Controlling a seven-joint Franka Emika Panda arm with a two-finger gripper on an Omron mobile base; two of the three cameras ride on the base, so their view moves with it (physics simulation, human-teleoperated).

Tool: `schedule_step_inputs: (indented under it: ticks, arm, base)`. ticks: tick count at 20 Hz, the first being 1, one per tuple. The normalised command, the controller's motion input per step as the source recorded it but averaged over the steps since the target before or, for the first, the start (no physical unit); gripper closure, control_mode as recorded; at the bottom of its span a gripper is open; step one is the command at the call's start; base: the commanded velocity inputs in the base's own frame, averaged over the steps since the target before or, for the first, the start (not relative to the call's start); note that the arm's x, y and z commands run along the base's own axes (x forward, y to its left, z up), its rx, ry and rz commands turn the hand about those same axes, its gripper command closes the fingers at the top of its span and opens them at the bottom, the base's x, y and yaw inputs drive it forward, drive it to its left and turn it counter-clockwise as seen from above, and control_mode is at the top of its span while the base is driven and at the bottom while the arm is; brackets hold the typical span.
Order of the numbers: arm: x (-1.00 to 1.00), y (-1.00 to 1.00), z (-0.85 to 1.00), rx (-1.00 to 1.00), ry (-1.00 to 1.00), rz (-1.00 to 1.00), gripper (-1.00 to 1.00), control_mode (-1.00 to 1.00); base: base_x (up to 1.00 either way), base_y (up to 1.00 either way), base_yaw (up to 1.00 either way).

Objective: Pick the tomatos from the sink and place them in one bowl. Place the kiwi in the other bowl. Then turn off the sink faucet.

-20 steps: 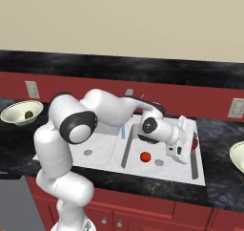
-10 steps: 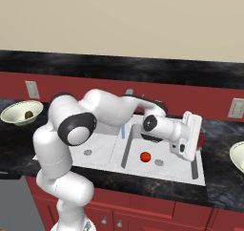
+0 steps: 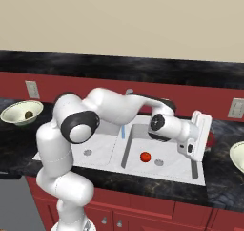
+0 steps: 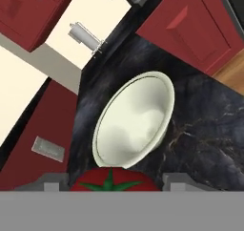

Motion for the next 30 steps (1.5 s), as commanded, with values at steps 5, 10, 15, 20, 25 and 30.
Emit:
schedule_step_inputs:
  ticks: [5,10,15,20,25,30]
  arm:
    - [0.00,-0.45,0.21,0.09,0.00,-0.03,1.00,-1.00]
    - [0.00,-0.42,0.02,0.06,0.00,-0.01,1.00,-1.00]
    - [0.01,-0.31,0.00,0.02,0.00,-0.01,1.00,-1.00]
    - [0.04,-0.18,-0.04,0.00,0.01,0.00,1.00,-1.00]
    - [0.04,-0.25,-0.12,0.00,0.01,0.00,1.00,-1.00]
    - [0.01,-0.25,-0.18,0.00,0.02,0.00,1.00,-1.00]
  base:
    - [0.00,0.00,0.00]
    - [0.00,0.00,0.00]
    - [0.00,0.00,0.00]
    - [0.00,0.00,0.00]
    - [0.00,0.00,0.00]
    - [0.00,0.00,0.00]
